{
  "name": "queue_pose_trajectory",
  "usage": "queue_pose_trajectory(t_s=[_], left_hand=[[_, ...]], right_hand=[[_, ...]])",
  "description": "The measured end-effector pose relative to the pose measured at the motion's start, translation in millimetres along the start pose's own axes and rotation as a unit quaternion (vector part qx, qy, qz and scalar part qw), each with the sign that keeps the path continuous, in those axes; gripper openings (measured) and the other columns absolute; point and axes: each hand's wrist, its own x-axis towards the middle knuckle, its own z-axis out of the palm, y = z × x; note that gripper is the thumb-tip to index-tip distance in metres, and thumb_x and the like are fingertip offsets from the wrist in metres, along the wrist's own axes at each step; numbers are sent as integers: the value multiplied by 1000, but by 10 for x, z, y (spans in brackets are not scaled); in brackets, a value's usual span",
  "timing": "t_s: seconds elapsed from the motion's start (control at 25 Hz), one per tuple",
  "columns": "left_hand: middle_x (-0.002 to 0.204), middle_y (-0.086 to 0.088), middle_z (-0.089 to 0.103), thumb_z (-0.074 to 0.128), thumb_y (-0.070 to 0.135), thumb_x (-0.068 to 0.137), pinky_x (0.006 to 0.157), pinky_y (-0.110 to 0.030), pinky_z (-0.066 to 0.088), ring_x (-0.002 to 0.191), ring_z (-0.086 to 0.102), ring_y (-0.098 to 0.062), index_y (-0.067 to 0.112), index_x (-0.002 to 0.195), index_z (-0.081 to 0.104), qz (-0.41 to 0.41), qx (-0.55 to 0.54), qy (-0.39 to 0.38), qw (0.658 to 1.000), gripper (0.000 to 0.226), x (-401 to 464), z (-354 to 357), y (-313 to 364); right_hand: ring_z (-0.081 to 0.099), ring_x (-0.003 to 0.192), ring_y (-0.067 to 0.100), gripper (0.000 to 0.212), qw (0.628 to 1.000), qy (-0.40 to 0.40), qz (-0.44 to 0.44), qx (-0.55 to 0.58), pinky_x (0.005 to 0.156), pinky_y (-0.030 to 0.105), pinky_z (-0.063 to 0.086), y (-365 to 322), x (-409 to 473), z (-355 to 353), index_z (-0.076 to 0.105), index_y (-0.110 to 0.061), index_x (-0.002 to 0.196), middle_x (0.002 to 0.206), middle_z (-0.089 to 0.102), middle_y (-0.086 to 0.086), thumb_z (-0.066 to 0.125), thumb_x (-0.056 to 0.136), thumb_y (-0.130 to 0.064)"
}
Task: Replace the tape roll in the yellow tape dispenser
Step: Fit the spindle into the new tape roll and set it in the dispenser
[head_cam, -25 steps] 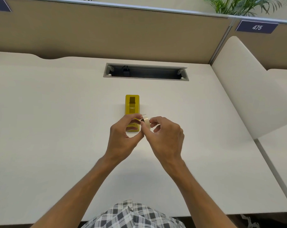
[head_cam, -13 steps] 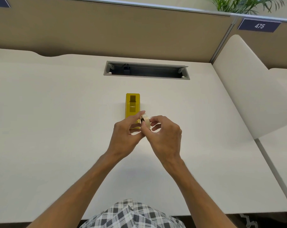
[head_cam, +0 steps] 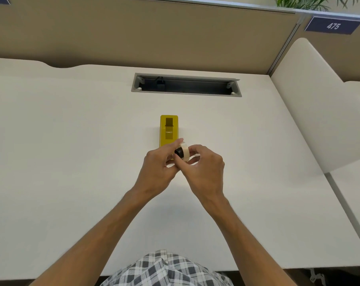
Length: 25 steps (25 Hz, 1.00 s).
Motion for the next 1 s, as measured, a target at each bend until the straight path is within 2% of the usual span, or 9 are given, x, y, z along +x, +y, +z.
queue_pose_trajectory(t_s=[0.2, 0.32, 0.4, 0.6, 0.76, 0.92, 1.0], left_hand=[[121, 6, 66, 71, 9, 82, 90, -15, 51, 103, 67, -7, 22, 132, 55, 1, -18, 14, 1000, 54, 39, -36, -57], [119, 12, 63, 71, 12, 82, 87, -12, 50, 101, 66, -4, 24, 131, 56, 3, -14, 17, 1000, 53, 69, -44, -67], [118, 15, 63, 72, 15, 81, 88, -15, 52, 101, 66, -2, 24, 130, 56, 5, -9, 20, 1000, 53, 112, -67, -104], [123, 11, 65, 68, 26, 78, 89, -37, 55, 106, 64, -11, 30, 128, 56, 2, 60, 33, 998, 51, 282, -155, -239], [126, 10, 63, 70, 28, 78, 94, -35, 52, 113, 60, -7, 28, 130, 54, 9, 56, 29, 998, 54, 468, -218, -338], [130, 8, 59, 76, 26, 76, 96, -23, 46, 119, 53, -5, 27, 139, 45, -13, 63, 9, 998, 70, 615, -278, -493], [135, 7, 56, 73, 21, 75, 102, -28, 44, 125, 49, -7, 26, 141, 42, -21, 80, -4, 997, 73, 628, -309, -610]], right_hand=[[65, 63, 7, 16, 1000, 2, 4, -11, 68, 35, 55, -32, 53, 52, 70, -24, 85, 80, 71, -5, 71, 80, -39], [66, 65, 8, 17, 1000, 5, 21, -14, 66, 32, 55, -50, 89, 70, 69, -26, 83, 79, 71, -8, 69, 79, -42], [65, 66, 6, 19, 999, 16, 26, -39, 61, 27, 51, -65, 128, 113, 68, -29, 81, 77, 71, -12, 68, 78, -47], [59, 66, 9, 22, 996, 55, 23, -70, 51, 22, 37, -102, 270, 267, 68, -27, 80, 71, 64, -12, 71, 74, -48], [56, 65, 11, 21, 996, 59, 34, -63, 51, 24, 34, -98, 441, 433, 67, -26, 78, 67, 59, -10, 70, 75, -47], [59, 68, 12, 22, 996, 45, 62, -54, 55, 26, 39, -25, 633, 595, 68, -25, 79, 68, 62, -9, 67, 78, -47], [60, 69, 13, 23, 995, 42, 68, -60, 57, 27, 42, 23, 713, 655, 68, -25, 80, 69, 63, -9, 66, 79, -48]])
